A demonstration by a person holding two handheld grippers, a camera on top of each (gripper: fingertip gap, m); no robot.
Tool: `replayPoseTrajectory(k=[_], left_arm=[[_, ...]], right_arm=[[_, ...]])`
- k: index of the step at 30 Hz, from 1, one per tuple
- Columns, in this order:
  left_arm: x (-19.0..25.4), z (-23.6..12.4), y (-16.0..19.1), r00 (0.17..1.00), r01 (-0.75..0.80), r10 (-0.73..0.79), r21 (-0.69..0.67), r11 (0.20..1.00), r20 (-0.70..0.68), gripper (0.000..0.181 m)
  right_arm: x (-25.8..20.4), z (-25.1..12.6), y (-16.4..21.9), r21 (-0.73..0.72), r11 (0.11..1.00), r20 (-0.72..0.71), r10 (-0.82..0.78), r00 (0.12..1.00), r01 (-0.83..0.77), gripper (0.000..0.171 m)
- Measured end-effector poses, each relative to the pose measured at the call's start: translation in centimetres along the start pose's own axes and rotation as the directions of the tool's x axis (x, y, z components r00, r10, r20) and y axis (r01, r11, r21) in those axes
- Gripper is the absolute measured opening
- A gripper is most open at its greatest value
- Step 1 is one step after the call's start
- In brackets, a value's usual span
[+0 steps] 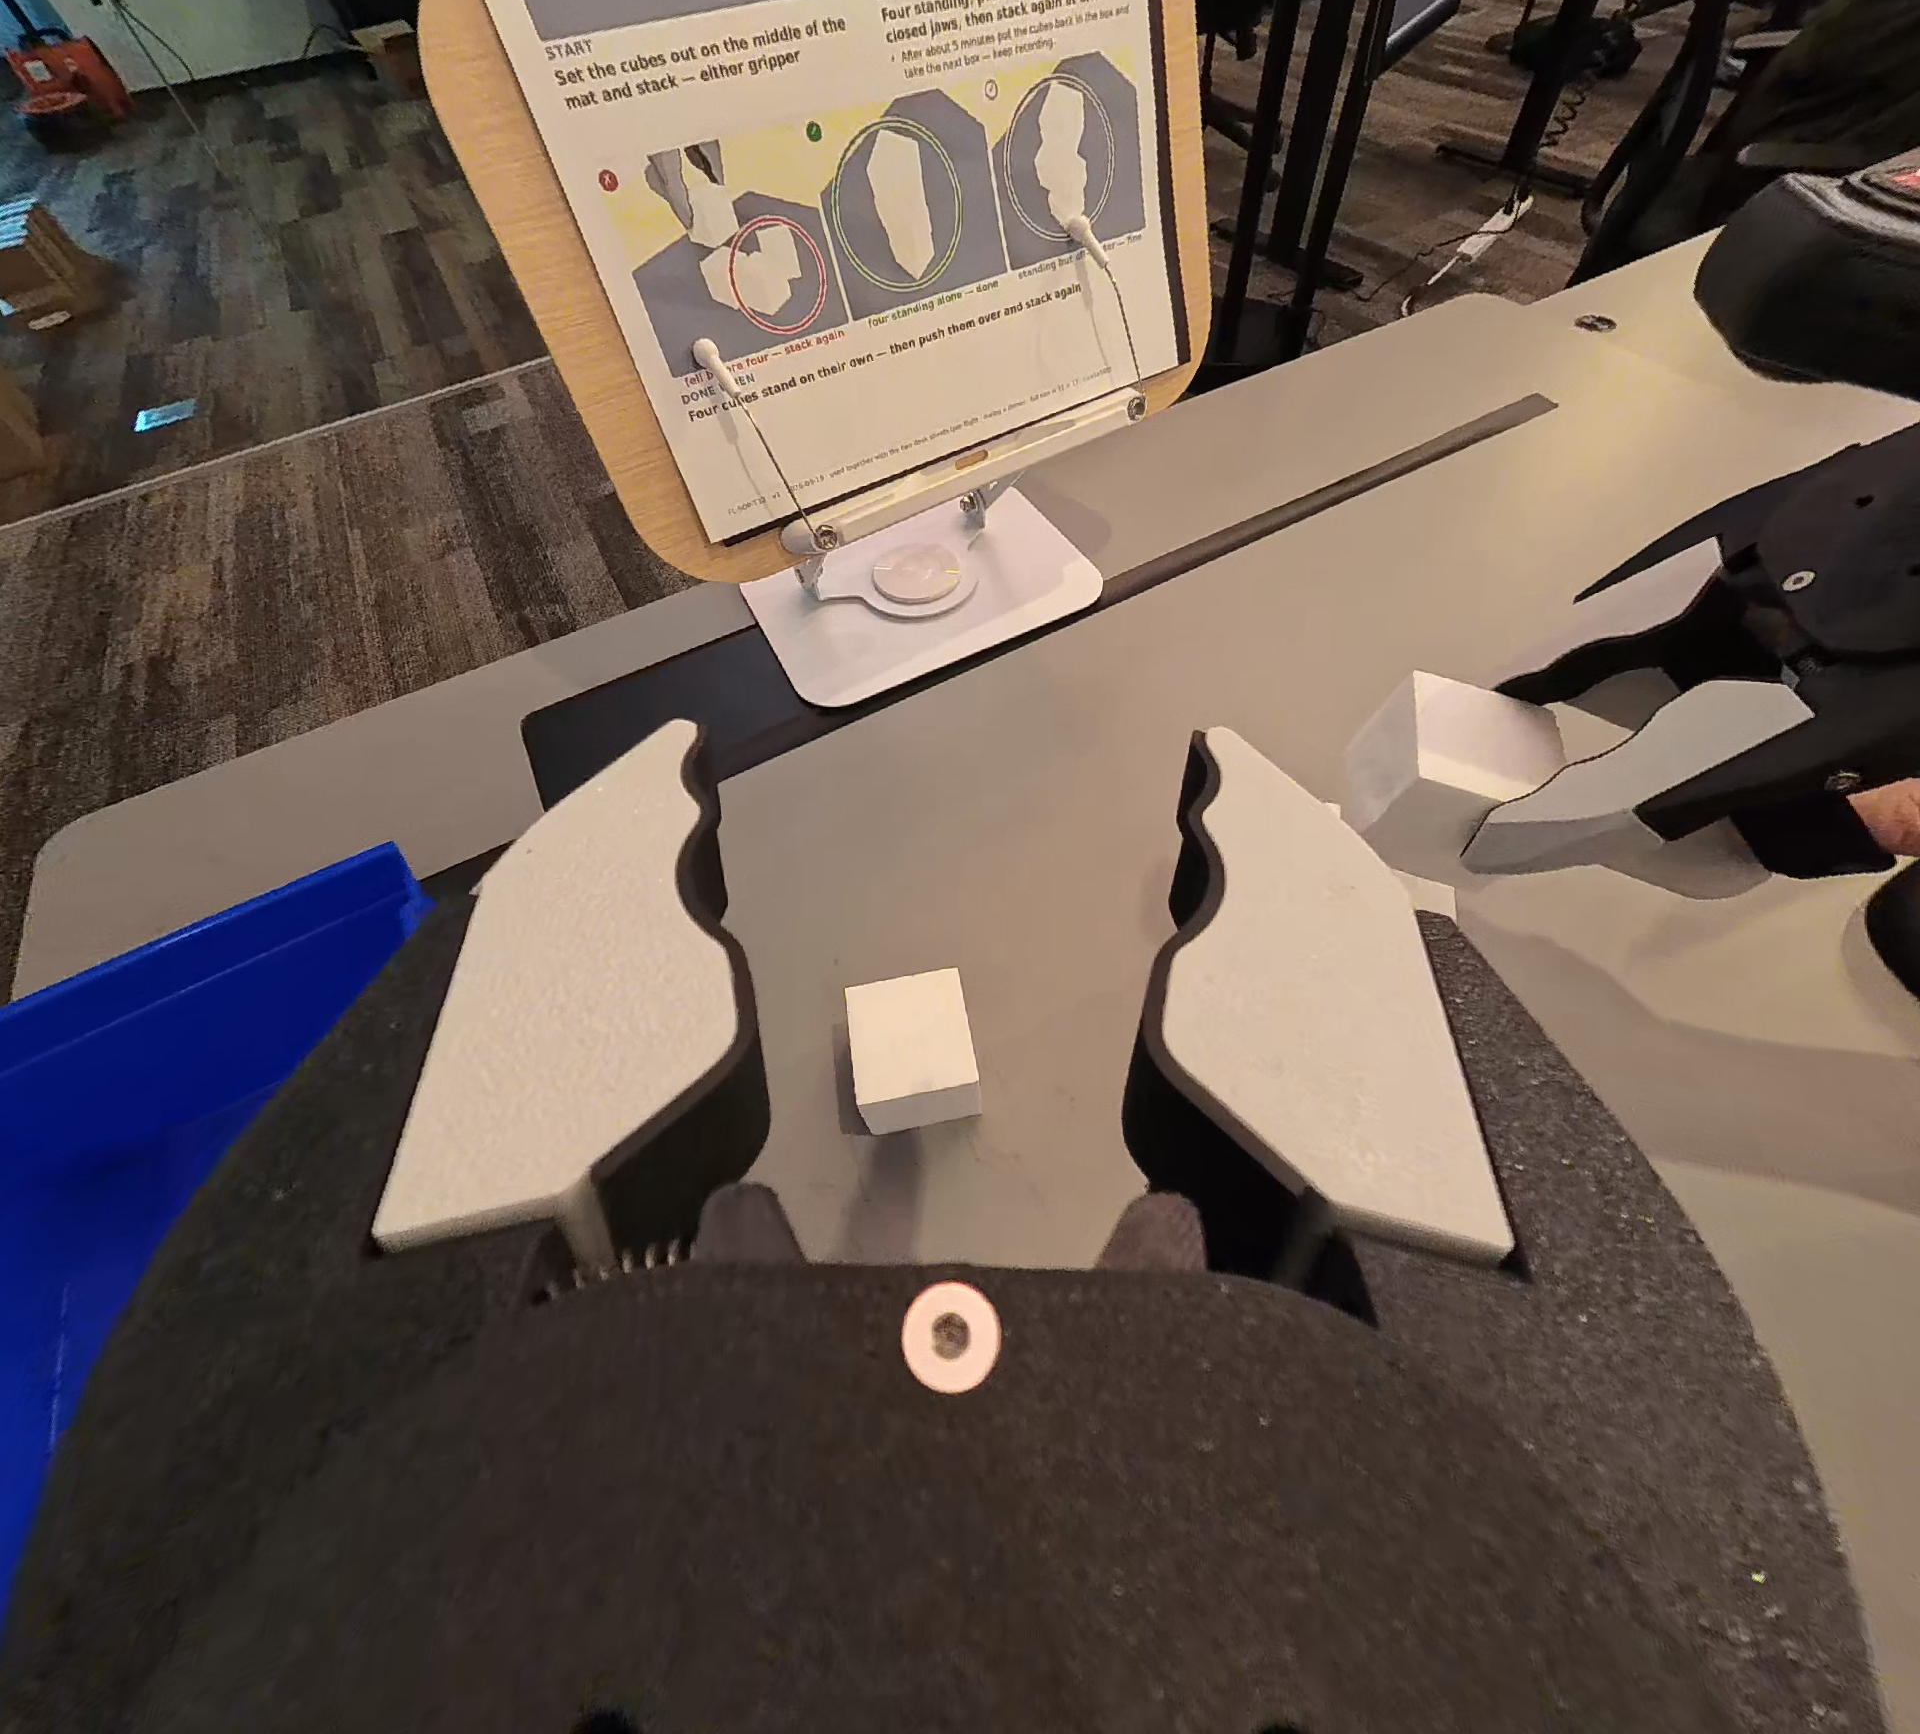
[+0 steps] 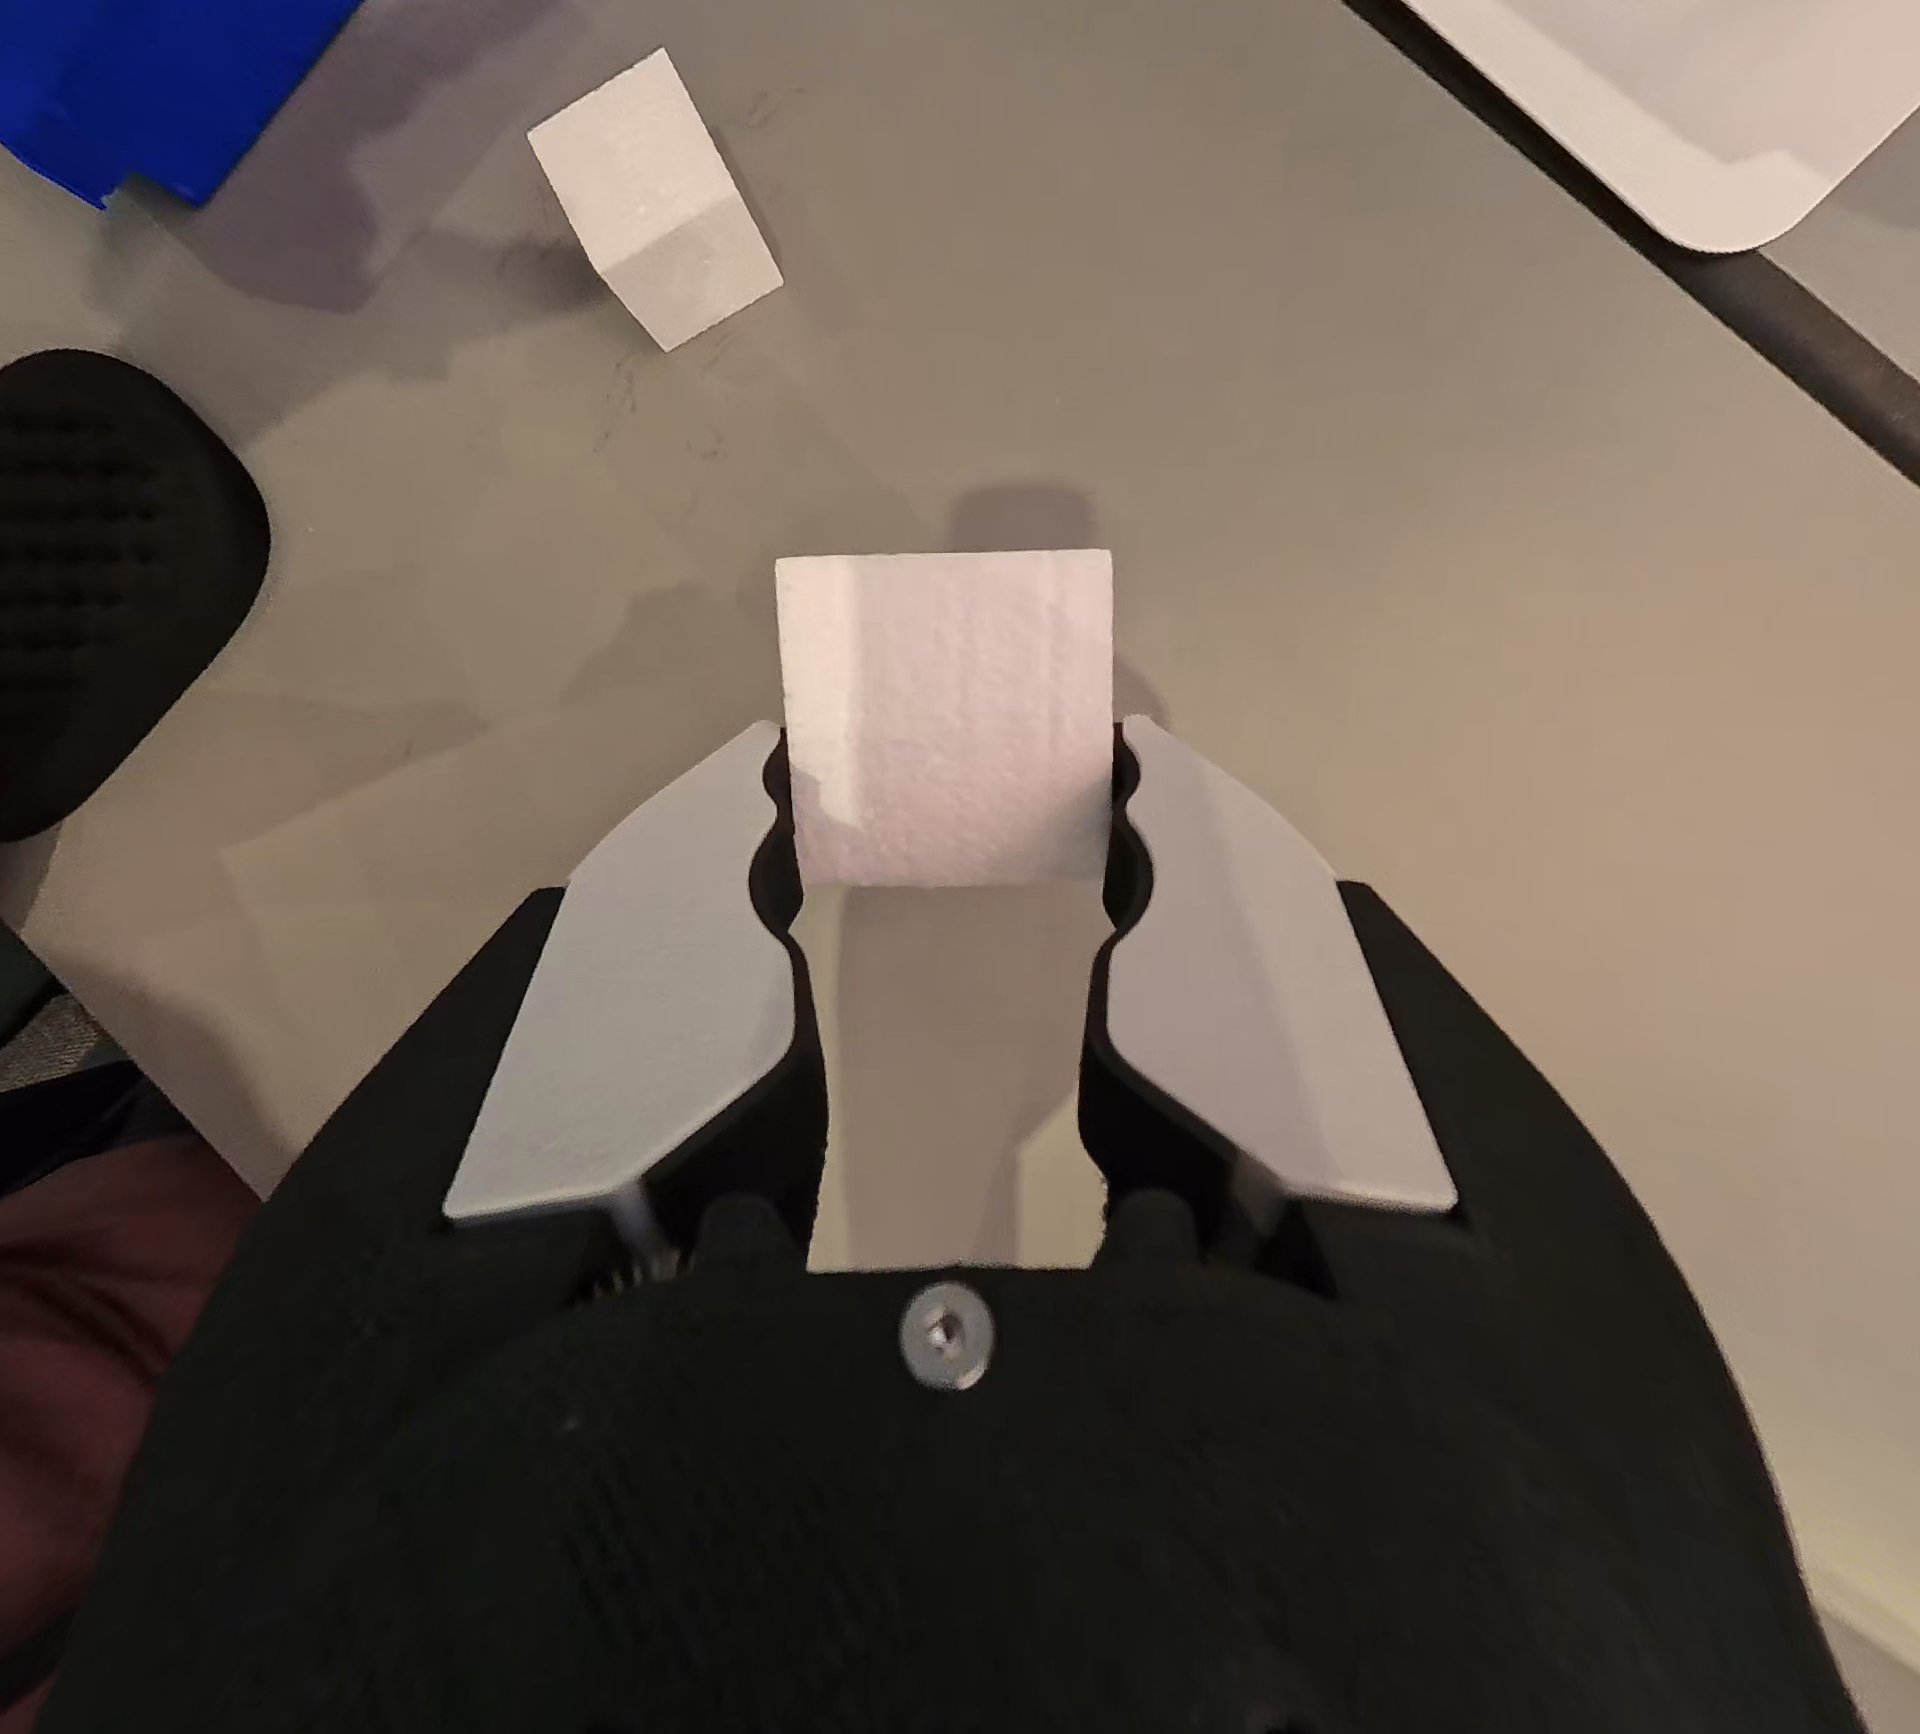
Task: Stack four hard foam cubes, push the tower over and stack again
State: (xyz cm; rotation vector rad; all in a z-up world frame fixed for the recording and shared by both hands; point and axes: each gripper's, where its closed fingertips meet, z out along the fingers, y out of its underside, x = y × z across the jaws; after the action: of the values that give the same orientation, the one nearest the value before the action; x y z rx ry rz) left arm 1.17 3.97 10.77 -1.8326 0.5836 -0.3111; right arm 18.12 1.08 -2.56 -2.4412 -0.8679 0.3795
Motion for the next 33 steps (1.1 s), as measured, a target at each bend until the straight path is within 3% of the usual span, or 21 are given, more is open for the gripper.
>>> replayPoseTrajectory(k=[23, 33], left_arm=[[0.2, 0.5, 0.1, 1.0, 0.003, -0.003, -0.006, 1.0, -0.005, 0.085], [-0.1, 1.3, 1.9, 1.0, 0.008, -0.009, -0.1, 0.995, -0.008, 0.092]], right_arm=[[-0.6, 1.7, 0.9, -0.071, 0.997, -0.016, -0.033, 0.999, 0.032, 0.058], [-1.3, 0.3, -0.1, 0.005, 0.995, -0.033, -0.103, 0.994, 0.104, 0.064]])
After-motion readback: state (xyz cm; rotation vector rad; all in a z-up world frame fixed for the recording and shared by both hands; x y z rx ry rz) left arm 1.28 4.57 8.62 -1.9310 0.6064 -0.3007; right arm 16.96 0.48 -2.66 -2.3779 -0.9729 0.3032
